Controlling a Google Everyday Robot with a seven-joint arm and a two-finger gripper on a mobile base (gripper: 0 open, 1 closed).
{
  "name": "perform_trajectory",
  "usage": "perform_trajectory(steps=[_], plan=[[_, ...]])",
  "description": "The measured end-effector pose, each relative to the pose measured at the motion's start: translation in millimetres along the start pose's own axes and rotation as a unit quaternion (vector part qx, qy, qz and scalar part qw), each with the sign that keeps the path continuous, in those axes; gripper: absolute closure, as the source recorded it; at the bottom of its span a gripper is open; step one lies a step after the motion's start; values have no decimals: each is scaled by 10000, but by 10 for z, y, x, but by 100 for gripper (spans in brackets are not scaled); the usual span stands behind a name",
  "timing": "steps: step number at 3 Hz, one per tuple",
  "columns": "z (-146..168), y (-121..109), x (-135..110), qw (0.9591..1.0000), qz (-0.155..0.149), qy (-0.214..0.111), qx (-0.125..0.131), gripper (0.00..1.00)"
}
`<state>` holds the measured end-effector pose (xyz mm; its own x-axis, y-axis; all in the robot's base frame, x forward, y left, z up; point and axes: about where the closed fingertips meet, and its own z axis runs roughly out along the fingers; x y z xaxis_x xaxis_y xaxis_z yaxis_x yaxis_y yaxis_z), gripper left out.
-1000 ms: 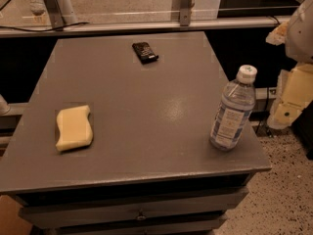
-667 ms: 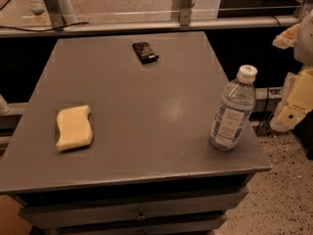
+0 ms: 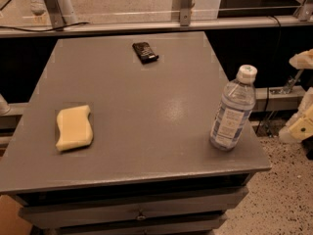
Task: Knock blue plastic bottle over
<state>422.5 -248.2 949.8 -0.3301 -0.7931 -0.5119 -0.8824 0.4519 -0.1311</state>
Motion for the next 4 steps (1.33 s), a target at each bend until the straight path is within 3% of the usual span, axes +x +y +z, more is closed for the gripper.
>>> perform_trajectory(steps=[1,2,3,4], plan=[[123,83,26,9957,347,-836,-182,0],[265,158,-76,9847,547,-1627,-304,0],[221,181,-173,9815,571,-1800,-330,0],[224,181,-169,9817,566,-1787,-329,0]])
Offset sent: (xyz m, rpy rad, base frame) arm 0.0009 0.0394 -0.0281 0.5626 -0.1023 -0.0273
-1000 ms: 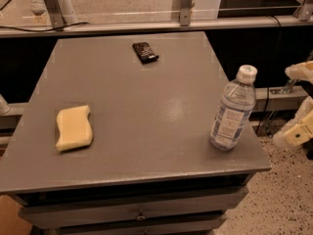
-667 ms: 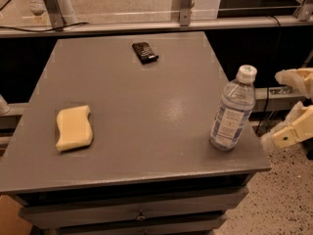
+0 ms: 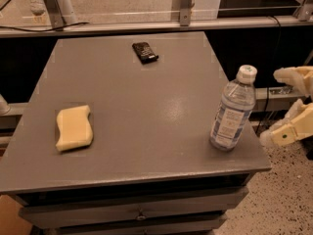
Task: Knock blue plastic bottle over
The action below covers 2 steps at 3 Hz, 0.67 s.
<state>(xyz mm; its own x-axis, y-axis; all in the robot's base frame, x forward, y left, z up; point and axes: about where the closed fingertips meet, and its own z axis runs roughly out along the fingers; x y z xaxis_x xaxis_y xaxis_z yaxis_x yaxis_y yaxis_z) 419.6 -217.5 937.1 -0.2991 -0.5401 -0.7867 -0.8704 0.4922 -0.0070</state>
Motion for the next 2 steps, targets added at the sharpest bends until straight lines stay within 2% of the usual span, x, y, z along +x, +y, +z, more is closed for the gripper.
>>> perform_trajectory(steps=[1,2], plan=[[17,6,25,9995,115,-275,-60,0],[117,58,36,9961,294,-837,5,0]])
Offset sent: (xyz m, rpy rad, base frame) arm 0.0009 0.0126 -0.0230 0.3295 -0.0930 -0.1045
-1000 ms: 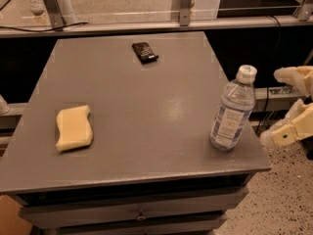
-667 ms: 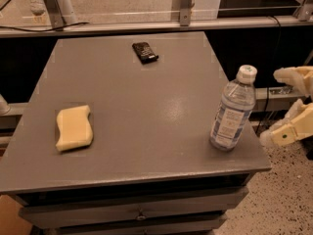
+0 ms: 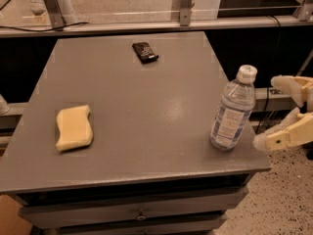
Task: Knock blue plastic bottle over
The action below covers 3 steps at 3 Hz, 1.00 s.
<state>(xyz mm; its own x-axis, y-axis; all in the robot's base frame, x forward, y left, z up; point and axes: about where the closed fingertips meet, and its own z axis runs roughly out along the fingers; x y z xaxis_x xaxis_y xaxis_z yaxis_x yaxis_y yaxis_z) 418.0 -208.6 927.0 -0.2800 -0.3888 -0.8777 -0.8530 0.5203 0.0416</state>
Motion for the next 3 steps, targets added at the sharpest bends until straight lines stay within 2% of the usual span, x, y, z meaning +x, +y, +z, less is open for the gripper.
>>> perform_trajectory(steps=[1,2,3], plan=[[154,31,-55,9987,23,-495,68,0],[382,55,-177,9965,19,-835,49,0],[641,56,-441,9940,15,-1097,26,0]])
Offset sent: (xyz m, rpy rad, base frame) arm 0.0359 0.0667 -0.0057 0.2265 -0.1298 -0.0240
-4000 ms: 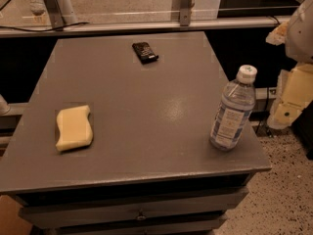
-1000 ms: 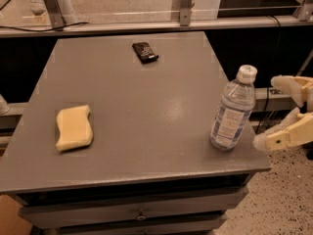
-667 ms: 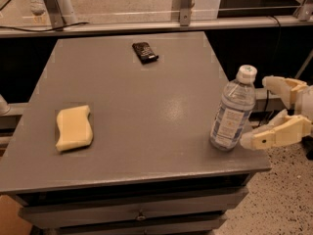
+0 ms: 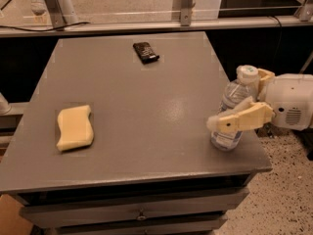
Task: Knock blue plastic bottle over
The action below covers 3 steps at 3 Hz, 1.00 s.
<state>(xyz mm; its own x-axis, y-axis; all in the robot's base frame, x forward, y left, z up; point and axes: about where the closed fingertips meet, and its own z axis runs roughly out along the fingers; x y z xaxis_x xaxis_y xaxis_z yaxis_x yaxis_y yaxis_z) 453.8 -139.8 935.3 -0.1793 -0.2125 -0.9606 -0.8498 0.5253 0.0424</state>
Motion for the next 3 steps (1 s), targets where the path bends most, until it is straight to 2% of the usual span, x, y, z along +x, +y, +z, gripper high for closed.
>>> perform_trajectory(steps=[2,3], plan=[[629,18,-500,9994,253,-204,143,0],[776,-6,-630,9989,339,-224,223,0]])
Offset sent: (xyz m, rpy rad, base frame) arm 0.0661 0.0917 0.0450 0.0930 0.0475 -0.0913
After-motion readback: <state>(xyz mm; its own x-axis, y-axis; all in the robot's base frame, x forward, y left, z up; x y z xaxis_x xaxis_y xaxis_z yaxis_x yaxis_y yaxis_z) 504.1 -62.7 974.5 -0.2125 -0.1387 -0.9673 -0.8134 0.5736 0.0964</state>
